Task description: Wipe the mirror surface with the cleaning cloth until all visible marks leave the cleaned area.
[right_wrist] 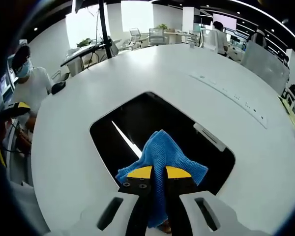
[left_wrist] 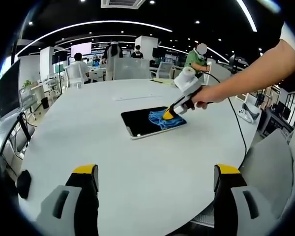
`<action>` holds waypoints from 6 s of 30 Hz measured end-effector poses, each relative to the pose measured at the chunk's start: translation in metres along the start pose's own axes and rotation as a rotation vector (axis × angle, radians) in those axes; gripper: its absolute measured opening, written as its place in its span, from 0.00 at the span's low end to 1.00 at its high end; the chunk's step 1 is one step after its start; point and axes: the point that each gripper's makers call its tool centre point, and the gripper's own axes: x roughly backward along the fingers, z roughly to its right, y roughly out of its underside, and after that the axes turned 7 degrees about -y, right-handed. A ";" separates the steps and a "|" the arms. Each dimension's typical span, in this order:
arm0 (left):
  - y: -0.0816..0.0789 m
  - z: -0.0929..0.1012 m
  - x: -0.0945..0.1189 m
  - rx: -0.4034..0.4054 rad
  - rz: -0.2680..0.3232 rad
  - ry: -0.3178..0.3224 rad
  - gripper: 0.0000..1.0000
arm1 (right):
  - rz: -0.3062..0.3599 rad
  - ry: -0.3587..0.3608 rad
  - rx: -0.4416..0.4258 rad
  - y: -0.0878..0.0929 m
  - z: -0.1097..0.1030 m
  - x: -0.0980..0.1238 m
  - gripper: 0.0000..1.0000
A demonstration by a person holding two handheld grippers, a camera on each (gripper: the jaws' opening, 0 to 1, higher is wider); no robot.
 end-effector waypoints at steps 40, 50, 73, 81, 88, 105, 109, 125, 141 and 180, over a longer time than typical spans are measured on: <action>-0.001 -0.003 0.004 0.031 0.016 -0.021 0.99 | 0.016 -0.002 0.004 -0.016 -0.014 -0.012 0.04; 0.000 -0.004 0.004 0.032 0.014 -0.019 0.99 | 0.015 -0.003 0.005 -0.019 -0.015 -0.017 0.04; 0.001 -0.007 0.006 0.032 0.011 -0.022 0.98 | 0.011 -0.013 0.033 -0.031 -0.030 -0.025 0.04; 0.003 -0.012 0.009 0.039 0.010 -0.030 0.98 | 0.017 -0.016 0.040 -0.040 -0.035 -0.033 0.04; 0.004 -0.013 0.010 0.043 0.009 -0.036 0.98 | 0.019 -0.017 0.037 -0.043 -0.036 -0.036 0.04; 0.005 -0.016 0.011 0.045 0.013 -0.036 0.98 | 0.020 -0.014 0.033 -0.051 -0.036 -0.047 0.04; 0.006 -0.015 0.012 0.047 0.013 -0.038 0.97 | 0.018 -0.013 0.035 -0.052 -0.041 -0.045 0.04; 0.005 -0.015 0.012 0.049 0.013 -0.036 0.97 | 0.019 -0.020 0.047 -0.059 -0.048 -0.050 0.05; 0.005 -0.014 0.009 0.054 0.012 -0.035 0.97 | 0.021 -0.022 0.048 -0.063 -0.058 -0.050 0.05; 0.006 -0.012 0.007 0.048 0.009 -0.033 0.96 | 0.028 -0.042 0.054 -0.068 -0.072 -0.063 0.04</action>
